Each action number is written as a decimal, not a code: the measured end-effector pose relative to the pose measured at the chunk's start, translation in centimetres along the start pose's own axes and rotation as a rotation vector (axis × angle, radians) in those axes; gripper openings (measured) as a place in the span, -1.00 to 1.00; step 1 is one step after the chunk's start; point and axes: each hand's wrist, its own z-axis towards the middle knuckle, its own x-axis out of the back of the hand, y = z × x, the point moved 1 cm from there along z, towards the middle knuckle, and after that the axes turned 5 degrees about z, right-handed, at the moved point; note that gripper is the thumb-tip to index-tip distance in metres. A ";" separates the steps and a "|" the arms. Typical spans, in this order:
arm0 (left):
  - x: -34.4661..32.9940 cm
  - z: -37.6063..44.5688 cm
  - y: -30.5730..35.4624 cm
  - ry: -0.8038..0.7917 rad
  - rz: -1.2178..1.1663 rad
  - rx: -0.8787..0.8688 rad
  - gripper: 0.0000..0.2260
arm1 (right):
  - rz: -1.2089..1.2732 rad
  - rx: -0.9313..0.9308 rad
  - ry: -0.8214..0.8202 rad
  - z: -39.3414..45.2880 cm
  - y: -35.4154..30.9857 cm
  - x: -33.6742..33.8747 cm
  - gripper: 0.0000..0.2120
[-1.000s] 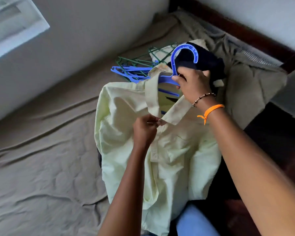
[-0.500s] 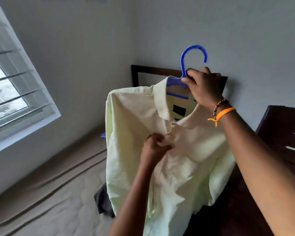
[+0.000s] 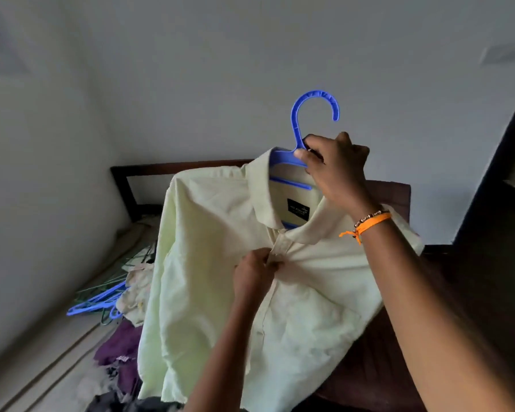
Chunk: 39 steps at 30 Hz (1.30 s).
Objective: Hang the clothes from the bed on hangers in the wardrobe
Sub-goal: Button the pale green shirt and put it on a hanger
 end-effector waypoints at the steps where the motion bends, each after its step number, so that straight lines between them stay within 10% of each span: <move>1: -1.1 -0.2 1.4 -0.058 -0.027 -0.037 -0.96 | -0.026 -0.024 0.030 -0.5 1.0 2.1 -0.71; 18: -21.6 -17.2 34.0 -0.451 -0.300 -0.510 -0.96 | -0.412 -0.557 0.021 -24.0 22.5 36.2 -0.56; 24: -28.6 -28.6 44.5 -0.924 -0.524 -0.617 -0.83 | -0.904 -0.696 0.101 -34.7 23.6 46.7 -0.79; 39: -36.2 -52.7 62.0 -1.714 -0.727 -0.456 -0.93 | -0.738 -0.898 0.515 -52.1 23.5 68.1 -0.85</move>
